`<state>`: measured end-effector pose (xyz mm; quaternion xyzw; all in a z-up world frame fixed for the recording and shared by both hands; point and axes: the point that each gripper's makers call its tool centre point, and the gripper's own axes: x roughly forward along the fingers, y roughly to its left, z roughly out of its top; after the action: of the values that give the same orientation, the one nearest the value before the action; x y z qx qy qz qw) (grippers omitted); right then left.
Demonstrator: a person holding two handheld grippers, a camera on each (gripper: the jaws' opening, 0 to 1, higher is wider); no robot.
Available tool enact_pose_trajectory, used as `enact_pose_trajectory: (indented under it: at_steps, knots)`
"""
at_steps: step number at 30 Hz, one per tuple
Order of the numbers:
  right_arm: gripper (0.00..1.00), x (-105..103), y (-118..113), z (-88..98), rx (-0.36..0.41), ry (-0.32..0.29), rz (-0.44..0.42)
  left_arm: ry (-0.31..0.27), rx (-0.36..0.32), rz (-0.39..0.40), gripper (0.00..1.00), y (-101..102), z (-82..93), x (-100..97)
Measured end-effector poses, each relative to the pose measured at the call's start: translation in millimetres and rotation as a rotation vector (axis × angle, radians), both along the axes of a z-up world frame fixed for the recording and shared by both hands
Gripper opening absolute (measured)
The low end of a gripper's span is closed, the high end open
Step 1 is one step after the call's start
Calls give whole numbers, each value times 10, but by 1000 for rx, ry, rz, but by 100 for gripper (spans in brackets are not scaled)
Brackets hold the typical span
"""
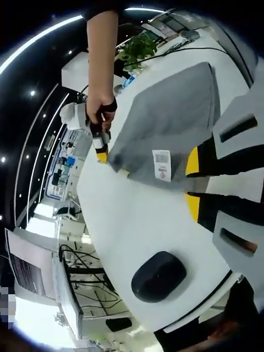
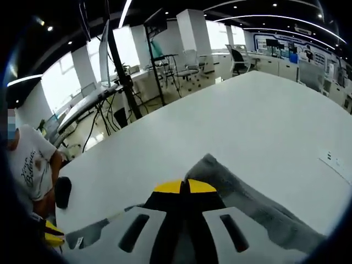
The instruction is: Fold the towel on the table until its edges align and the towel forms a compact rectangular stack.
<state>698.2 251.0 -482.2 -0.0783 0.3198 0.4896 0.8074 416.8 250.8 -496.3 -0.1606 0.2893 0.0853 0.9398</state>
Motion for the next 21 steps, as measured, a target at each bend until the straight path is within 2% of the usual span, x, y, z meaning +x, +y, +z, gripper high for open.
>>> enact_pose_trajectory:
  at_steps: [2, 4, 6, 8, 13, 21]
  knots:
    - [0, -92, -54, 43, 1, 0, 6, 6, 11, -4, 15, 4, -6, 3]
    - [0, 14, 12, -36, -5, -7, 11, -5, -4, -2, 15, -7, 1, 17]
    - [0, 21, 9, -54, -5, -6, 17, -11, -11, -3, 15, -21, 4, 34]
    - [0, -56, -37, -28, -4, -1, 17, -7, -6, -9, 15, -26, -8, 47]
    - [2, 23, 21, -131, -3, 5, 13, -4, -8, -12, 15, -20, -46, 60]
    - [18, -21, -51, -84, 10, -3, 16, -8, 26, -41, 17, -84, 29, 104]
